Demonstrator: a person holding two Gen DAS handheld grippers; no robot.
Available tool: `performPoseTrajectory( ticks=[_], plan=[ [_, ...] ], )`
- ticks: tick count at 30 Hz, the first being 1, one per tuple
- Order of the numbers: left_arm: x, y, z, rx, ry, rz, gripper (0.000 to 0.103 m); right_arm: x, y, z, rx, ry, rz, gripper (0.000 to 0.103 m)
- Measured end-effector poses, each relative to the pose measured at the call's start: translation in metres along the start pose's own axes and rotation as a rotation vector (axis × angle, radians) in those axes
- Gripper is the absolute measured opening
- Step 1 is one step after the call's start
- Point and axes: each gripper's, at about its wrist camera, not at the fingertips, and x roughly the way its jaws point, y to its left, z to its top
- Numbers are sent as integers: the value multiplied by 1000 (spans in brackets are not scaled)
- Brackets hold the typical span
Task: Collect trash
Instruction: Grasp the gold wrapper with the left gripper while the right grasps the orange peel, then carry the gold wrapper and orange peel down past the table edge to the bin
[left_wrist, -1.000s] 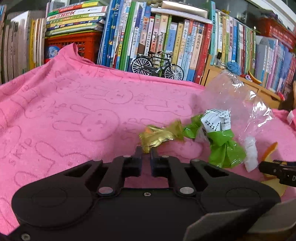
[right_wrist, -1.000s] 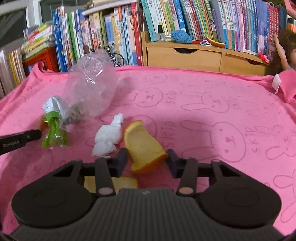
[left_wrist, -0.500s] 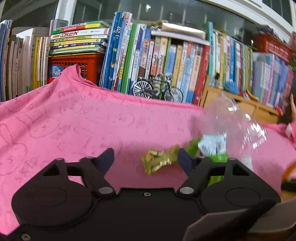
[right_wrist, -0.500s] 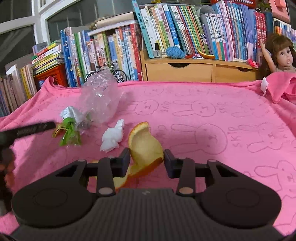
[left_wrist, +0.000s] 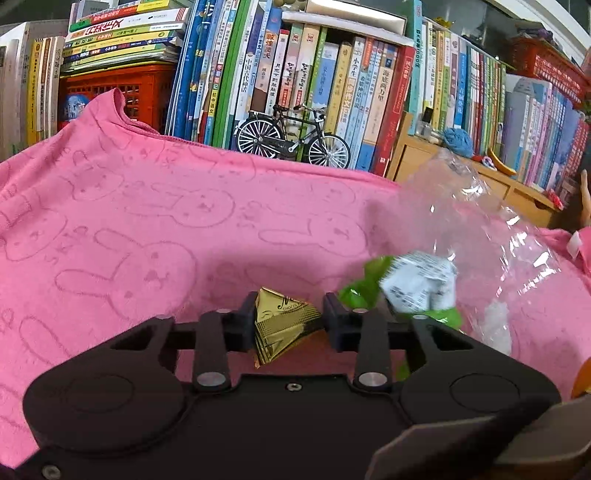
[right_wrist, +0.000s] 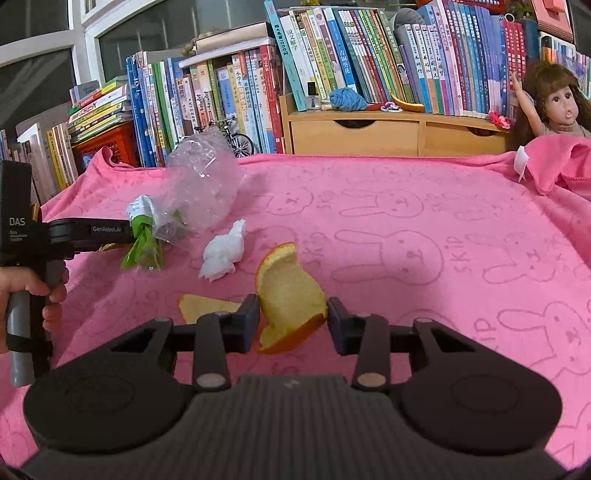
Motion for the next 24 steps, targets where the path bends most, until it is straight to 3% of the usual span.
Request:
performPoseTrajectory(
  ticks=[6,12,18,24],
  plan=[
    [-26,3,-8,-32,-13,-14,31,-11,0,-2,0,-12,20,45],
    [-70,-1,-17,-16,-78,-79,30,-29,0,-8,8,-31,43,45],
    [-118,-17,-35,88,-155,-120,31,-49,1,-18,2,-46,57,45],
    [-154,-24,-56,103,-138,-138,31,-70,-2,-32,22,-44,77,45]
  ],
)
